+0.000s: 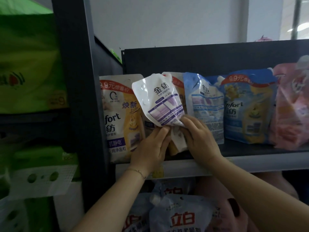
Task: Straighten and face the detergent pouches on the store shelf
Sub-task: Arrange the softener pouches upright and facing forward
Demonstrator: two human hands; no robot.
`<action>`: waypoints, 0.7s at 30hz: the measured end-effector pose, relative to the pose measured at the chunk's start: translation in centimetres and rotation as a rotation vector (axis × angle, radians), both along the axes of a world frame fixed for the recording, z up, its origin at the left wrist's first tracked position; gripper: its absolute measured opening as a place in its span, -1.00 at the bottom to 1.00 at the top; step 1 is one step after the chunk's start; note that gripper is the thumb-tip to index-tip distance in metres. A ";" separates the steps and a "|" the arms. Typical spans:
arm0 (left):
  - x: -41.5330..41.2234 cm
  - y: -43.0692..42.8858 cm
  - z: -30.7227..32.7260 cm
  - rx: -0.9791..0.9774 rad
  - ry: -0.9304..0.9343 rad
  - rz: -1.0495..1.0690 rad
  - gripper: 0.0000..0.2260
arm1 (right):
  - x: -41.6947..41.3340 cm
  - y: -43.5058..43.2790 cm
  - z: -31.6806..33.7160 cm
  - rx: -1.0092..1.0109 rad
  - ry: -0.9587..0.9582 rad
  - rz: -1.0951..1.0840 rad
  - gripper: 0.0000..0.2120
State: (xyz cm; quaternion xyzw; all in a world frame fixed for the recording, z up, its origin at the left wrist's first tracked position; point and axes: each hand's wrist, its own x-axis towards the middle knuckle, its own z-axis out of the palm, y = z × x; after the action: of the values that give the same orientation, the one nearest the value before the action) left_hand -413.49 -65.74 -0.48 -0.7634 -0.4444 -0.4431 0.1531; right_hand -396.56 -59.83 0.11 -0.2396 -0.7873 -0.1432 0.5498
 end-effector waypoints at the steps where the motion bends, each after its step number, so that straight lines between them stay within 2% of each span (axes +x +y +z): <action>1: 0.0 0.0 0.1 -0.010 0.004 -0.003 -0.71 | 0.1 0.1 0.0 -0.033 0.032 0.007 -0.74; 5: 0.0 0.6 0.1 0.039 0.053 0.084 -0.77 | 0.3 0.1 0.2 -0.150 0.158 0.025 -0.79; 8: 0.0 0.8 0.1 -0.034 0.047 0.195 -0.67 | 0.7 -0.2 0.5 -0.286 0.270 0.041 -0.91; 11: 0.2 0.5 0.4 -0.127 0.036 0.235 -0.59 | 0.9 -0.2 0.8 -0.384 0.332 0.011 -0.92; 13: 0.2 0.4 0.5 -0.158 0.017 0.235 -0.51 | 1.0 -0.2 1.0 -0.443 0.348 0.006 -0.95; 16: 0.2 0.4 0.7 -0.244 -0.011 0.216 -0.30 | 1.1 -0.3 1.5 -0.505 0.361 0.022 -0.88; 21: 0.2 0.4 0.9 -0.193 0.055 0.143 -0.29 | 2.1 -0.7 2.3 -0.627 0.265 0.077 -0.81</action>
State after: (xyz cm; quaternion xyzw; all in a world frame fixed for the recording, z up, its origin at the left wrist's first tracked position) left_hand -413.34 -65.30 0.44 -0.7529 -0.5338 -0.3651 0.1222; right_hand -394.41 -60.55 2.39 -0.3835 -0.7233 0.1589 0.5519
